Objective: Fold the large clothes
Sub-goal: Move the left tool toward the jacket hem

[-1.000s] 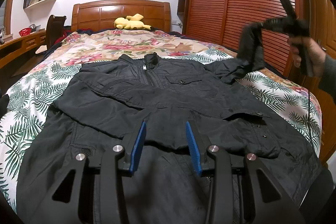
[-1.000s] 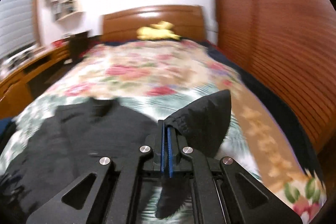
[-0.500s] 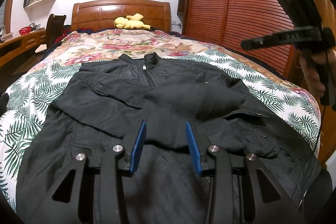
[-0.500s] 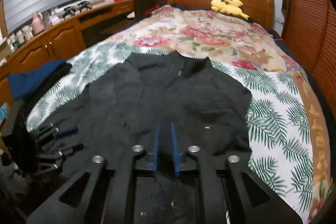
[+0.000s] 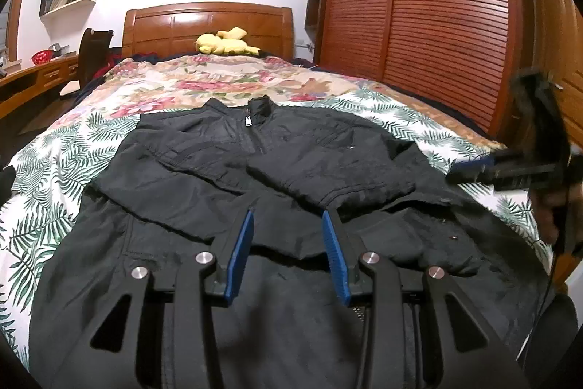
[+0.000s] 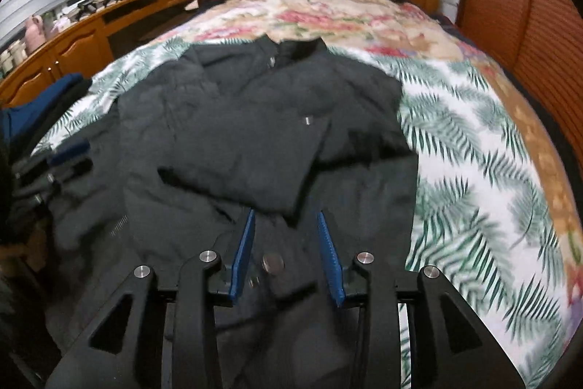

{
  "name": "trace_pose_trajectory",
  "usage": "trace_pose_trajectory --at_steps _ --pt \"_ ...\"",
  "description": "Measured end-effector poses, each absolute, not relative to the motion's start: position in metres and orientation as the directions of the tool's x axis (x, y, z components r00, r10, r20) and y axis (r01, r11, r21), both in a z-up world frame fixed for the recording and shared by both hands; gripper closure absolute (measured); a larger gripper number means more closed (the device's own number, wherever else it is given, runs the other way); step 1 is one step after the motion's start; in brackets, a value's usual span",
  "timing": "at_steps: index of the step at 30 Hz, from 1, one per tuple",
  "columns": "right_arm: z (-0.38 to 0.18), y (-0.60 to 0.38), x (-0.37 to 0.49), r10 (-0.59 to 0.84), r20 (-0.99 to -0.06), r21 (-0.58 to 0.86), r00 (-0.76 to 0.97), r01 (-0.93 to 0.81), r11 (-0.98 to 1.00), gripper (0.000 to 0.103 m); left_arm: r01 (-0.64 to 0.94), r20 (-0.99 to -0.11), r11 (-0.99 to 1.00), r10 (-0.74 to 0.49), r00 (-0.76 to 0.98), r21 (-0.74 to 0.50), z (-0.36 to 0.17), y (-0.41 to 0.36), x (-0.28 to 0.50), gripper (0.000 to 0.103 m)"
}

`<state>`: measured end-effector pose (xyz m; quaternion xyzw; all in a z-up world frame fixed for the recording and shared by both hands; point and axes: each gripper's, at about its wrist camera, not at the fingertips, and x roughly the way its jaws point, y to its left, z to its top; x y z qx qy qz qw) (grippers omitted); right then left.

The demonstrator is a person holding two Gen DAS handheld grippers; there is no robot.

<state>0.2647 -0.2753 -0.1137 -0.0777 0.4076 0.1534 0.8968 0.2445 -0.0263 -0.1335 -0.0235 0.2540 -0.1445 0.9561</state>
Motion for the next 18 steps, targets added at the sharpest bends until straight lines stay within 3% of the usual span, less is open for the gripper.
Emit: trace_pose_trajectory --at_steps 8,18 --pt "-0.145 -0.294 0.246 0.185 -0.753 0.002 0.631 -0.279 0.96 0.068 0.307 -0.486 0.948 -0.307 0.818 -0.083 -0.113 -0.046 0.246 0.062" --pt "-0.147 -0.296 0.232 0.174 -0.705 -0.026 0.688 -0.27 0.962 0.068 0.379 -0.6 0.924 -0.33 0.729 -0.047 -0.11 -0.107 0.29 0.054"
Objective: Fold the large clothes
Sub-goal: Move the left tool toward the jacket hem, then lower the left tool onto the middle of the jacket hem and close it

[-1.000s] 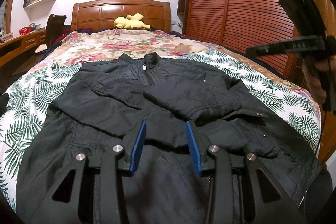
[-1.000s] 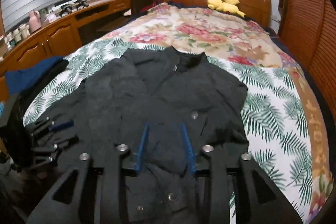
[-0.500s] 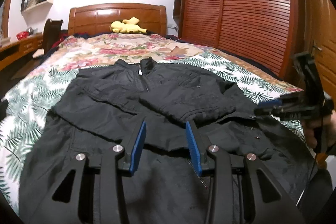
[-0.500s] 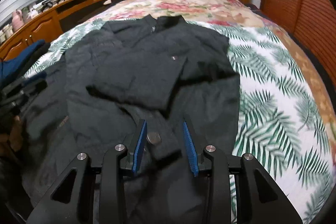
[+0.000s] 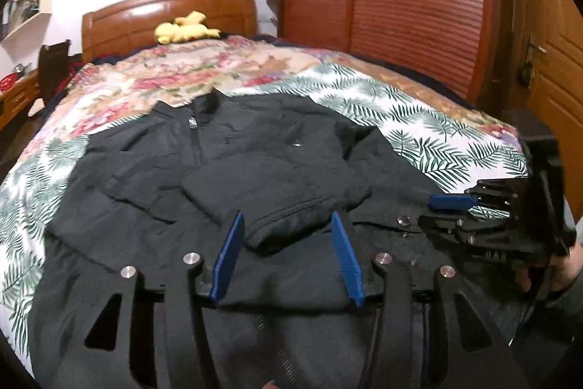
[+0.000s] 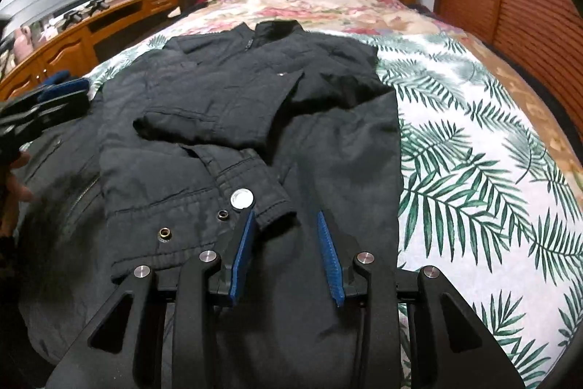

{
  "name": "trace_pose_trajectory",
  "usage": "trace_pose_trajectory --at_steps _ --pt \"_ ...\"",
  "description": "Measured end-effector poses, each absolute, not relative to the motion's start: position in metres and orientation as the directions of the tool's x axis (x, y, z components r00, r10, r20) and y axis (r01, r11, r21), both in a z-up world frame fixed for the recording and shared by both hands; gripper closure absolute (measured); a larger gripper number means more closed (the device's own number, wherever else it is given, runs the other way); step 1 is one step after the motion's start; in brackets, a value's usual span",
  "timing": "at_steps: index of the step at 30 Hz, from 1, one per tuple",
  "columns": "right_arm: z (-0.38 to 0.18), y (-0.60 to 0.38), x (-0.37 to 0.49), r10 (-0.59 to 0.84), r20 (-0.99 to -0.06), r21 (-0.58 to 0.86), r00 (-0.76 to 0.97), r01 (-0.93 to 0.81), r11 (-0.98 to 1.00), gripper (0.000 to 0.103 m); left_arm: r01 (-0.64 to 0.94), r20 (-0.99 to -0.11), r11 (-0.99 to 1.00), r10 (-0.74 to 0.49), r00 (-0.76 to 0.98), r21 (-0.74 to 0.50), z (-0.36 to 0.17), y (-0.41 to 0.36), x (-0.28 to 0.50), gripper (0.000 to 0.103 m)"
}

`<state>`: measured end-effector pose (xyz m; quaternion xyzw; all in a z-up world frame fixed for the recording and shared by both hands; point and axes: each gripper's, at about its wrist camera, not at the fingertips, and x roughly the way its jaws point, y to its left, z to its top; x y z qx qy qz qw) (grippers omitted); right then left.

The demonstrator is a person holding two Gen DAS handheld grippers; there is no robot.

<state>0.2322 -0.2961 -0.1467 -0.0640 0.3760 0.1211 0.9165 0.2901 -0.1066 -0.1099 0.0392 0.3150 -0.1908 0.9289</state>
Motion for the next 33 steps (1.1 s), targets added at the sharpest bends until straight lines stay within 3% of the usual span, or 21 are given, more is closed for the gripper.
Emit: trace_pose_trajectory --at_steps 10,13,15,18,27,32,33 --pt "-0.134 -0.309 0.215 0.21 -0.67 -0.028 0.712 -0.307 0.951 0.067 0.406 -0.699 0.914 -0.305 0.646 -0.023 -0.115 -0.163 0.347 0.054" --pt "-0.129 -0.323 0.21 0.275 -0.668 0.049 0.692 -0.327 0.944 0.057 0.414 -0.735 0.91 -0.293 0.611 -0.019 -0.124 -0.181 0.363 0.054" --pt "-0.125 -0.326 0.205 0.253 -0.658 0.024 0.709 -0.316 0.948 0.046 0.419 -0.755 0.908 -0.279 0.593 -0.006 -0.129 -0.193 0.369 0.054" --pt "-0.122 -0.33 0.202 0.261 -0.646 0.027 0.717 -0.32 0.947 0.041 0.43 -0.789 0.903 -0.262 0.556 0.003 -0.136 -0.212 0.379 0.054" --pt "-0.117 -0.346 0.201 0.289 -0.631 0.074 0.72 -0.316 0.946 0.04 0.44 -0.859 0.895 -0.162 0.485 0.079 -0.158 -0.244 0.392 0.054" --pt "-0.116 -0.346 0.197 0.295 -0.627 0.078 0.721 -0.319 0.945 0.04 0.437 -0.848 0.886 -0.105 0.519 0.158 -0.161 -0.242 0.39 0.055" --pt "-0.116 -0.346 0.197 0.297 -0.626 0.078 0.721 -0.321 0.944 0.04 0.448 -0.841 0.88 -0.119 0.528 0.157 -0.159 -0.241 0.388 0.069"
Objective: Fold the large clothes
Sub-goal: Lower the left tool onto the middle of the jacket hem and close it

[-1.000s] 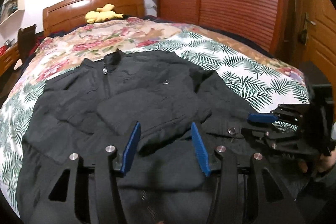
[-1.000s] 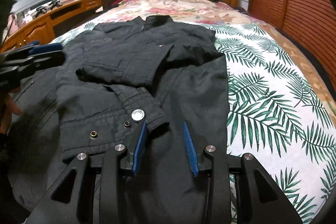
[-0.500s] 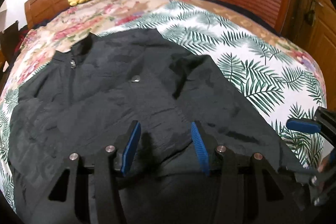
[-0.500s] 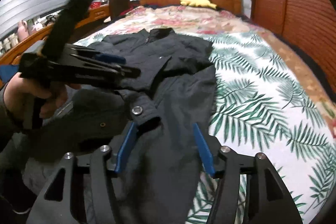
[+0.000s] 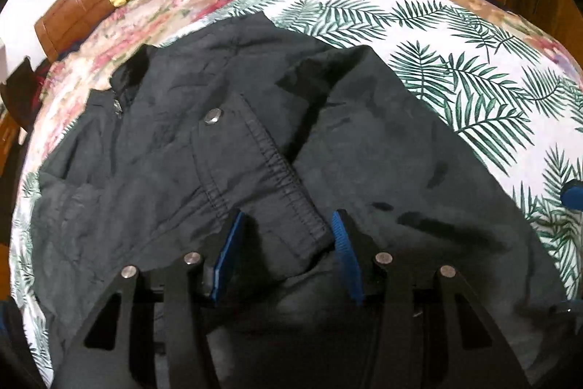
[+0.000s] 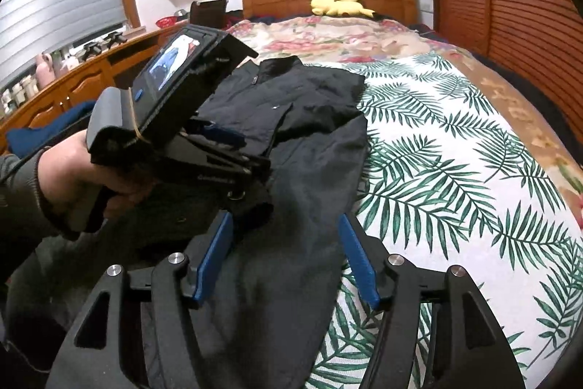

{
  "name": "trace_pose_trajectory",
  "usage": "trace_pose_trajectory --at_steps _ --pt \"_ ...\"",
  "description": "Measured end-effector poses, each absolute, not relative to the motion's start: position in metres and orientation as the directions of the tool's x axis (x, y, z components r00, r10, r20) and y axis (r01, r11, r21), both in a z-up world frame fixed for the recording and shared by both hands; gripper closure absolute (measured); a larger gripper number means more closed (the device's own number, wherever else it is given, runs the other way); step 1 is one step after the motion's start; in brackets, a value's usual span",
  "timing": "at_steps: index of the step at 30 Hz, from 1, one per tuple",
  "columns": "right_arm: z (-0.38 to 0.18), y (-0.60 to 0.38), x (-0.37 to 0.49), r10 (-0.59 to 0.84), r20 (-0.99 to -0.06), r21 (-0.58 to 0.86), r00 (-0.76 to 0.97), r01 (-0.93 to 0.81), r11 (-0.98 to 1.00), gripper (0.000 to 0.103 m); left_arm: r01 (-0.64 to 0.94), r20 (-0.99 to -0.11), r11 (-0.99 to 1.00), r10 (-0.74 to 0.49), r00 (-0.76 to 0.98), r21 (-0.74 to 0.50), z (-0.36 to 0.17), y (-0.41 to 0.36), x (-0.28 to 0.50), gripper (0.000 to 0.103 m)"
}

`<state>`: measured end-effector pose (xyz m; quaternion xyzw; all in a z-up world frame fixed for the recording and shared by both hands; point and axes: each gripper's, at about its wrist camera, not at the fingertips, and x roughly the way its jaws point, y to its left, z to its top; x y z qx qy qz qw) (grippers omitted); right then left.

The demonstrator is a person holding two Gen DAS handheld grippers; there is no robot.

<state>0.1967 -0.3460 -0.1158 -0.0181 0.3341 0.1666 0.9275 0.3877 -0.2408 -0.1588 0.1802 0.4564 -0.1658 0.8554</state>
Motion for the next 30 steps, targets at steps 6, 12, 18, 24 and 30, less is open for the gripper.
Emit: trace_pose_trajectory --at_steps 6,12,18,24,30 --pt "-0.115 -0.341 0.198 0.324 -0.614 0.1 0.72 -0.336 0.936 0.04 0.424 -0.779 0.883 -0.117 0.617 0.202 -0.13 -0.218 0.372 0.099" --pt "-0.114 -0.325 0.202 0.305 -0.616 0.073 0.726 -0.333 0.94 0.04 0.341 -0.722 0.917 -0.093 0.686 0.206 -0.095 -0.166 0.366 0.103" --pt "-0.11 -0.316 0.204 0.29 -0.602 0.055 0.744 -0.323 0.945 0.04 0.366 -0.74 0.922 -0.156 0.654 0.129 -0.089 -0.141 0.359 0.103" --pt "-0.109 -0.325 0.205 0.254 -0.6 0.041 0.758 -0.288 0.957 0.04 0.41 -0.787 0.91 -0.211 0.58 0.058 -0.111 -0.167 0.364 0.089" --pt "-0.11 -0.343 0.204 0.229 -0.604 0.041 0.764 -0.257 0.966 0.04 0.45 -0.821 0.893 -0.237 0.519 0.027 -0.134 -0.205 0.373 0.074"
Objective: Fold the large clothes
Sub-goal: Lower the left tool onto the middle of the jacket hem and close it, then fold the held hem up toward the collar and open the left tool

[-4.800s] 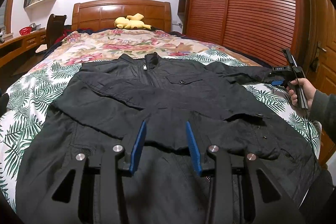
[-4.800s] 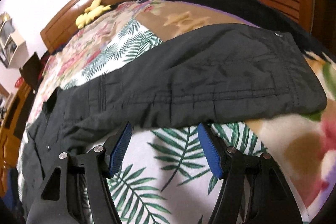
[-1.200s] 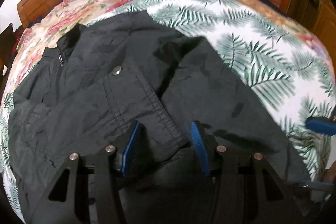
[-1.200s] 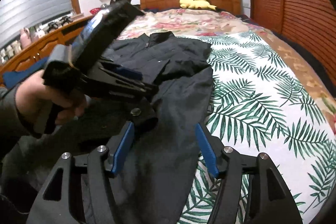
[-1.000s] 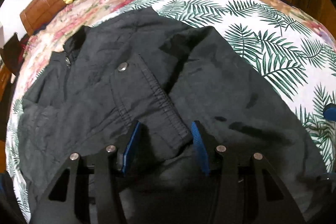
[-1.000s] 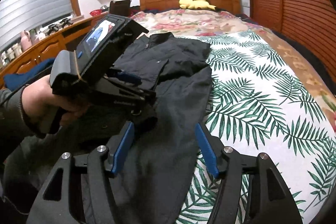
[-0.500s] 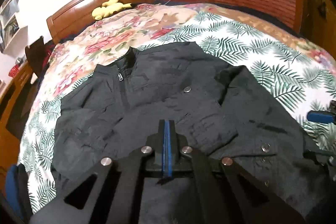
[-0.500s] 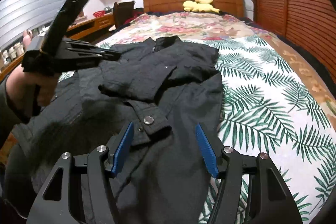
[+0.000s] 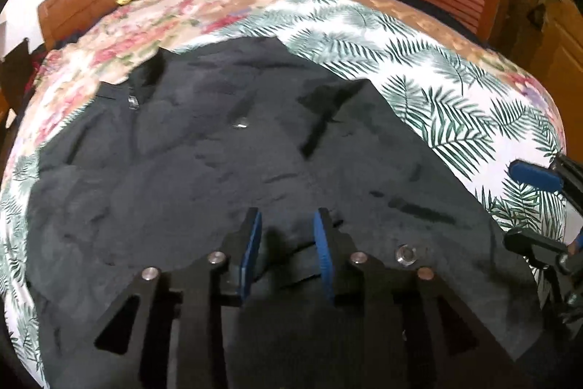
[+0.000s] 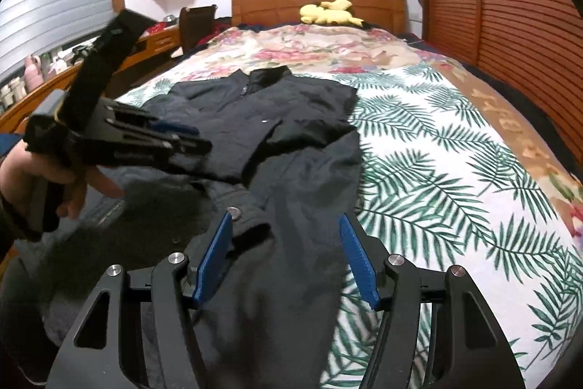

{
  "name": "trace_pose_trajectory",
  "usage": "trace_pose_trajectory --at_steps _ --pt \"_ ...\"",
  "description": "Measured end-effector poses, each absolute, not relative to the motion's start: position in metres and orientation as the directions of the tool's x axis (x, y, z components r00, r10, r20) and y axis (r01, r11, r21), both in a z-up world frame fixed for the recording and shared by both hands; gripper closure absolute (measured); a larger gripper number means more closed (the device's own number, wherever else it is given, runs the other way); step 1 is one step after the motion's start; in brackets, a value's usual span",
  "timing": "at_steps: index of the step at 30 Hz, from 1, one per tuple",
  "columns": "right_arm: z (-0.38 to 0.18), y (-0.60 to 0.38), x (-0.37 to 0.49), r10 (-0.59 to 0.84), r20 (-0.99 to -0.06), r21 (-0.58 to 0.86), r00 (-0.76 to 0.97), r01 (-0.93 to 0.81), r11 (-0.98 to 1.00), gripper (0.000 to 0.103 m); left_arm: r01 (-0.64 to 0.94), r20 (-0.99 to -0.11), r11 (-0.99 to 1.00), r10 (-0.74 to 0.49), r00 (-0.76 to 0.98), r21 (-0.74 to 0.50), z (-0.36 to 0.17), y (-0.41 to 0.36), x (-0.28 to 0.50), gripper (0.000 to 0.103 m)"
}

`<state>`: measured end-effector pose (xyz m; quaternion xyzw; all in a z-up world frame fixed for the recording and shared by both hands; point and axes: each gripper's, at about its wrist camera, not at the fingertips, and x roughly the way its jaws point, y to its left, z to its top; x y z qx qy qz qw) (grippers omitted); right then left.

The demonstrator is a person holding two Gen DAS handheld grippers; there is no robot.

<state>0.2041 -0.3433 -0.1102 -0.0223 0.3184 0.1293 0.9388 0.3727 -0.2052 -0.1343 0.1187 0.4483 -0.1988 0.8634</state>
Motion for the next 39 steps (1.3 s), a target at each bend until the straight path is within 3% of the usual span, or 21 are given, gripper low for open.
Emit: trace_pose_trajectory --at_steps 15,17,18,20,32,39 --pt "-0.103 -0.356 0.194 0.255 -0.582 0.059 0.772 -0.273 0.96 0.04 0.449 -0.86 0.884 -0.126 0.495 0.129 -0.169 -0.232 0.391 0.072" --pt "-0.103 -0.355 0.194 0.256 -0.581 0.059 0.772 -0.274 0.96 0.04 0.453 -0.852 0.879 -0.119 0.51 0.148 -0.169 -0.232 0.391 0.08" --pt "-0.103 -0.355 0.194 0.256 -0.582 0.059 0.772 -0.274 0.96 0.04 0.456 -0.848 0.878 -0.126 0.514 0.147 -0.168 -0.23 0.391 0.092" --pt "-0.105 -0.353 0.194 0.255 -0.586 0.057 0.769 -0.275 0.96 0.04 0.444 -0.832 0.886 -0.141 0.537 0.137 -0.159 -0.222 0.389 0.099" --pt "-0.106 -0.32 0.203 0.258 -0.597 0.017 0.76 -0.31 0.951 0.041 0.264 -0.64 0.956 -0.123 0.759 0.129 -0.052 -0.111 0.342 0.1" --pt "-0.105 -0.287 0.213 0.247 -0.605 -0.012 0.757 -0.319 0.948 0.041 0.186 -0.615 0.979 -0.096 0.782 0.084 -0.044 -0.04 0.303 0.1"
